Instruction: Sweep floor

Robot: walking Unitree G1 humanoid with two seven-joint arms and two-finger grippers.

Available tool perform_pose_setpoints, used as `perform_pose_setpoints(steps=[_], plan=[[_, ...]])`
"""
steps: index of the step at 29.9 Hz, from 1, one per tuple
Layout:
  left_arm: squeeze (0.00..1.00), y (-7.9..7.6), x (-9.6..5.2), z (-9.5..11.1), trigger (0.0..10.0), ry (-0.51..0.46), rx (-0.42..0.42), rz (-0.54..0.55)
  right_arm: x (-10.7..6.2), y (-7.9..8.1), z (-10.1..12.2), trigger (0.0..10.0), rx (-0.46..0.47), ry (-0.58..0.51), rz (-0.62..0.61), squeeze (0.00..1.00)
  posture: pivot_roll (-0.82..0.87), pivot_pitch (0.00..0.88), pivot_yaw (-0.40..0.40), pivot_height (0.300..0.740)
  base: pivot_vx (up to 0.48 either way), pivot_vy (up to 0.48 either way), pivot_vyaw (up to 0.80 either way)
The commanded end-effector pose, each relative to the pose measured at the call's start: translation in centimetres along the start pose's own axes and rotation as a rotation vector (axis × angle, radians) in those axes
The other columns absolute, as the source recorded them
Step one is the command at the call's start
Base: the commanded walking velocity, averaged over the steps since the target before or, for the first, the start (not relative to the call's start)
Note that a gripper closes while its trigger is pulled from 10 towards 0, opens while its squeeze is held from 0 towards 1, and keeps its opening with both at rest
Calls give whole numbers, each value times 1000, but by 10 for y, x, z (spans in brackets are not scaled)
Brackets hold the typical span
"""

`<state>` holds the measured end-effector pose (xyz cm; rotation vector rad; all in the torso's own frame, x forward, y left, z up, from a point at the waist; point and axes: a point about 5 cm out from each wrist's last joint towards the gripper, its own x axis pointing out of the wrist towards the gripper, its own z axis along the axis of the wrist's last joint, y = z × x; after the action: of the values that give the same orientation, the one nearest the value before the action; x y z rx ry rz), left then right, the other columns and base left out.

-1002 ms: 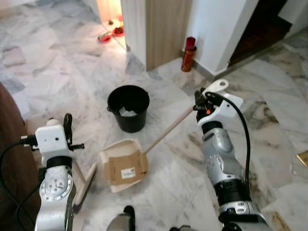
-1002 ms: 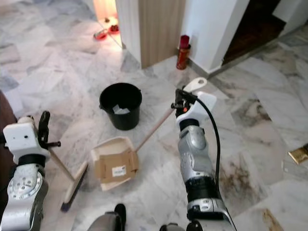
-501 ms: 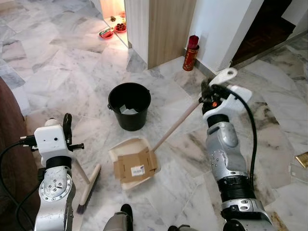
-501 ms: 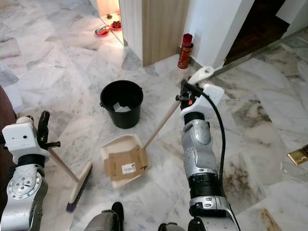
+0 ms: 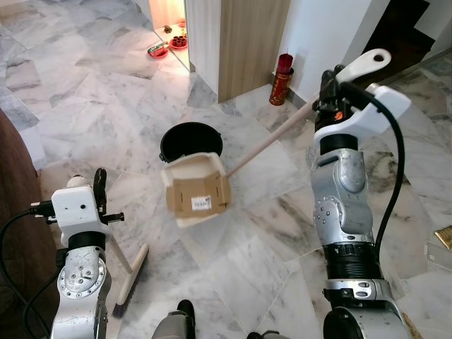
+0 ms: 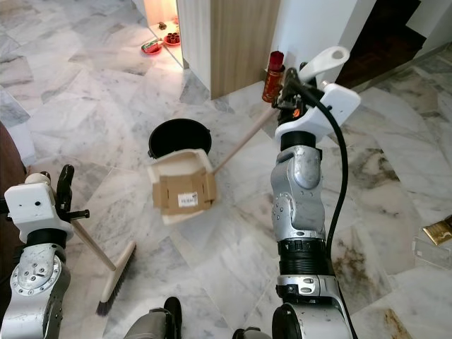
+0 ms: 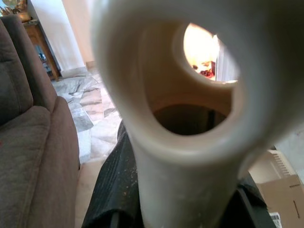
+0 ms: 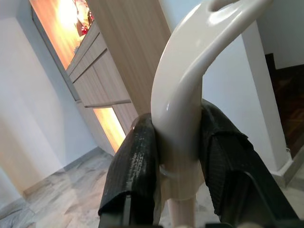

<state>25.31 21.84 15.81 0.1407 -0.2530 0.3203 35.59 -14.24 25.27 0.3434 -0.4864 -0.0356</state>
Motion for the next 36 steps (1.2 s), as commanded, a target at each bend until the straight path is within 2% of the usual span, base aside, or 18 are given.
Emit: perform_pose_setpoints(steps=[1, 11, 20, 36], plan=[[0, 3, 0, 11, 10000, -59, 14, 5, 5, 7, 20, 10000, 22, -96, 13, 0, 108, 158, -18, 740, 0, 0, 0], [0, 5, -1, 11, 10000, -62, 18, 16, 6, 10, 21, 10000, 38, -89, 13, 0, 112, 180, -22, 740, 263, 0, 0], [0, 6, -2, 9, 10000, -55, 25, 23, 12, 15, 33, 10000, 59, -133, 18, 0, 113, 189, -25, 740, 317, 0, 0], [0, 7, 1, 10, 10000, -58, 26, 39, 18, 26, 42, 10000, 103, -160, 47, 0, 113, 203, -31, 740, 317, 0, 0]])
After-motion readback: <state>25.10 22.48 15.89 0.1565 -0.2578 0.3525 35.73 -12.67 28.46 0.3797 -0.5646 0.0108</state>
